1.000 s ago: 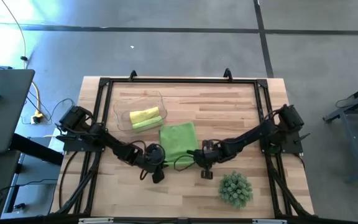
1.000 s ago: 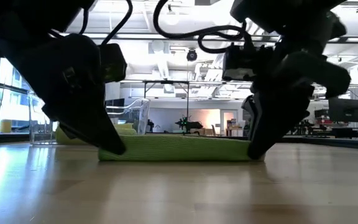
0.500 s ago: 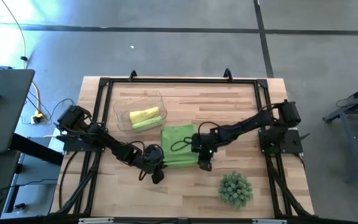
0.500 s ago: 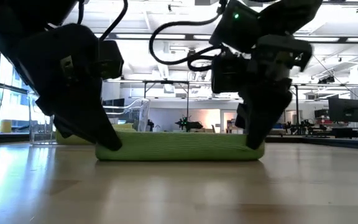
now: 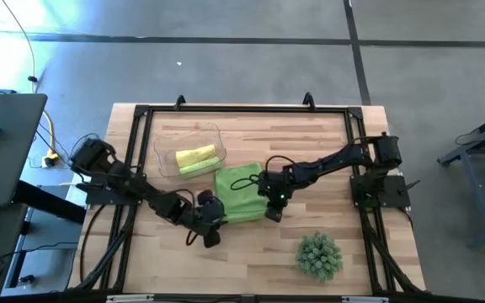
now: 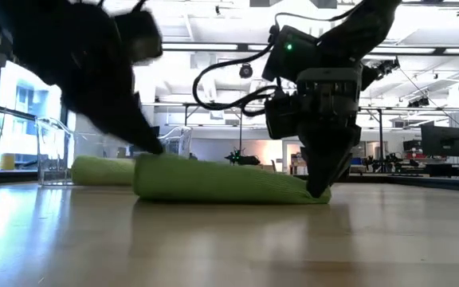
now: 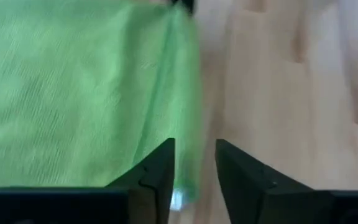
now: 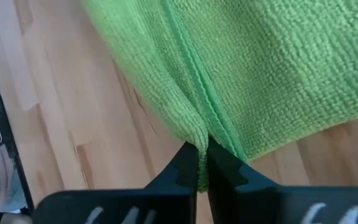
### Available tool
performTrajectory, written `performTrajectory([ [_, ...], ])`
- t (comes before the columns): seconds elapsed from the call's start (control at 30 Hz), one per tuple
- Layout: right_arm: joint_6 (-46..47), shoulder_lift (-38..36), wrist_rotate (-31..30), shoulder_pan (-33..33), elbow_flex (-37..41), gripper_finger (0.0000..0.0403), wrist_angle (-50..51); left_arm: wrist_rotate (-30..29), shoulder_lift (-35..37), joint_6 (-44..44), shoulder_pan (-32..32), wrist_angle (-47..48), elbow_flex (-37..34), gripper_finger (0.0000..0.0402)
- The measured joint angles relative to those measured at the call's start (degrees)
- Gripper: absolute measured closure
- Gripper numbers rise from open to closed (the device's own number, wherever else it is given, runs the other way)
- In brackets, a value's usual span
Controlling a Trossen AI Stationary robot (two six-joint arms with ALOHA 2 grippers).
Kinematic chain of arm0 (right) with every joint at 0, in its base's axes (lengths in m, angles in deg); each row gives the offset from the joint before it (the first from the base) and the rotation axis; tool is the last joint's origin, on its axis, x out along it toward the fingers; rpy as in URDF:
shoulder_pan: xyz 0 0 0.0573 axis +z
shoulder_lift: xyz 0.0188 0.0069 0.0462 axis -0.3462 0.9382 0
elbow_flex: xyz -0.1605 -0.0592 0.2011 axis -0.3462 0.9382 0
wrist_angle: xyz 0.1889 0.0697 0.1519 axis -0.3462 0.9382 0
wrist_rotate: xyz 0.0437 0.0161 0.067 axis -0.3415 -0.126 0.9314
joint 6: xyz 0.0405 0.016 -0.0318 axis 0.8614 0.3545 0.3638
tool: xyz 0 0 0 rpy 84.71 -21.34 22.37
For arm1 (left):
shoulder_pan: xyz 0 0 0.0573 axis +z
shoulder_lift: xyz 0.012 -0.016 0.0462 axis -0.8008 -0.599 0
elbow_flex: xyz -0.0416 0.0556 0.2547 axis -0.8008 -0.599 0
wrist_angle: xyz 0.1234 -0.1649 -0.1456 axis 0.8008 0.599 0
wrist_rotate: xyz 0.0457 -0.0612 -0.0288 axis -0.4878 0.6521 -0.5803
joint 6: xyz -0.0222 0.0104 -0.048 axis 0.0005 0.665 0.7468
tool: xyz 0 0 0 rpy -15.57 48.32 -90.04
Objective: Roll microfiber towels into tight, uniform cylinder then place into a basket
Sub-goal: Roll the green towel
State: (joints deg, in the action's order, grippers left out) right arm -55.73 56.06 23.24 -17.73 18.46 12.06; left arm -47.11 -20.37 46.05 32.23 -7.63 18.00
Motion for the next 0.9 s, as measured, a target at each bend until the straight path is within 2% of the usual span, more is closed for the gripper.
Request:
performTrajectory([
  [0.2,0.27,0.28,0.13,-0.35,-0.01,0.04,-0.89,0.28,0.89,-10.78,-1.8,1.04,2.73,0.0262],
  [0.43,1.53,0.5,-0.29,-0.94,0.08,0.04,-3.37,0.25,-2.09,-19.25,-1.74,-3.29,2.81,0.0261],
  [0.63,1.95,0.57,-0.7,-1.0,0.1,0.04,-4.69,-5.15,-5.51,-16.55,-0.84,0.29,2.74,0.026],
  [0.8,1.86,0.59,-0.74,-1.0,0.12,0.0399,-5.42,-3.98,-8.43,-12.59,-0.39,1.79,2.8,0.026],
  [0.9,-0.17,0.61,-1.02,-1.0,0.12,0.0385,-5.71,-4.52,-9.22,-8.62,-0.37,1.92,2.76,0.0287],
])
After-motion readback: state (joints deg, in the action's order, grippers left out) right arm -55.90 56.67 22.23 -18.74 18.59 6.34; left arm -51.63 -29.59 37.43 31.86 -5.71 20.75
